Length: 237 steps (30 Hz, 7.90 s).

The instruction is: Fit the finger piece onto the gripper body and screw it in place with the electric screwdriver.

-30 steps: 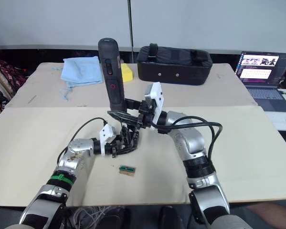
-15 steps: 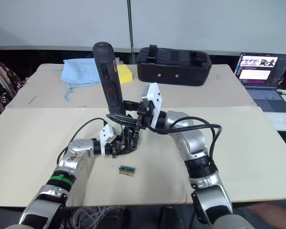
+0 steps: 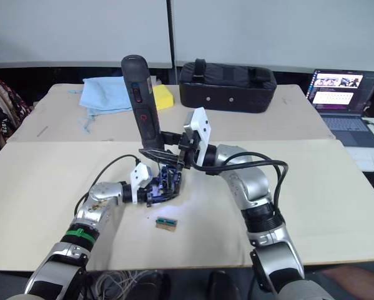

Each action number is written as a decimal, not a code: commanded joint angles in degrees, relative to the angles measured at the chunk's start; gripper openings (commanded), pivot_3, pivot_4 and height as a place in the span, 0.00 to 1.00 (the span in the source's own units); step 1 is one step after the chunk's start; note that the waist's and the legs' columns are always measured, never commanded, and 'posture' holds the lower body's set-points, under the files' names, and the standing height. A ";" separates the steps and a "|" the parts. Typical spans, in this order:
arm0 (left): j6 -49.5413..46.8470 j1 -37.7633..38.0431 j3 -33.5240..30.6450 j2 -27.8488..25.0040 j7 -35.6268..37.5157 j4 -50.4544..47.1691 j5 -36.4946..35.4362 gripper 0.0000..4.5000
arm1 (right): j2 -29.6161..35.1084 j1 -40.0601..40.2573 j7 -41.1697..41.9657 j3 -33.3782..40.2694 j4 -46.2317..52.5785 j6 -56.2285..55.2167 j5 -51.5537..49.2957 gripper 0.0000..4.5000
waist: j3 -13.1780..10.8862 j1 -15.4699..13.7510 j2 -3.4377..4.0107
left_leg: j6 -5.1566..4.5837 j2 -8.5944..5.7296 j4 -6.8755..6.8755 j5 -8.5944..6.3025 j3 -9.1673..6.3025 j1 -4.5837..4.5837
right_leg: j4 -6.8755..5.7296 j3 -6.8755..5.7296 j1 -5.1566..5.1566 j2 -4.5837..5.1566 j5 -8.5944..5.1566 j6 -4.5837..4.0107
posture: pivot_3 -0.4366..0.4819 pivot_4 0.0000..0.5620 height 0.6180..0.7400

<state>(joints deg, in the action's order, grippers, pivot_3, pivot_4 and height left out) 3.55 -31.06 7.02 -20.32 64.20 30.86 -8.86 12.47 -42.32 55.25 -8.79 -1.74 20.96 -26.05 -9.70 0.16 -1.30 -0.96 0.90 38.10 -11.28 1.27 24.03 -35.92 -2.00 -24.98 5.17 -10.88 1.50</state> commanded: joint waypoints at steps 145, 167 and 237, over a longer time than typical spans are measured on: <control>2.87 18.95 7.48 -7.72 7.60 -20.30 -2.62 0.99 | 2.87 15.94 14.69 -4.59 9.54 -12.99 -2.71 0.43 | -0.17 -1.33 0.08 | 0.05 0.16 -0.19 -0.03 0.30 0.00 | 0.13 -0.02 -0.11 0.13 -0.27 -0.12 | 0.48 0.27 1.00; 1.33 19.11 7.45 -8.00 6.98 -22.00 -2.82 0.99 | 3.23 15.77 13.93 -5.74 8.09 -12.81 -1.57 0.43 | -0.16 -1.35 0.08 | 0.05 0.16 -0.19 -0.03 0.29 -0.02 | 0.13 -0.02 -0.09 0.14 -0.28 -0.13 | 0.48 0.27 1.00; 6.03 6.17 -1.66 -1.75 1.76 -3.78 -3.61 0.99 | 15.24 9.19 6.18 9.18 23.78 1.90 -19.36 0.43 | -0.21 -1.08 -0.06 | 0.06 0.79 -0.18 -0.03 0.41 0.14 | 0.18 -0.13 -0.26 -0.39 -0.05 -0.23 | 0.48 0.27 1.00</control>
<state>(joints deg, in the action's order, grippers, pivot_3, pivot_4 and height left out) 8.02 -24.29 4.66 -22.68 66.30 26.16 -13.29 27.49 -31.32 61.29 -1.80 20.20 23.22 -43.91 -9.92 -0.92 -1.36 -0.90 1.69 37.92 -11.31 1.68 24.17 -35.73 -2.12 -25.24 4.78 -10.94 1.27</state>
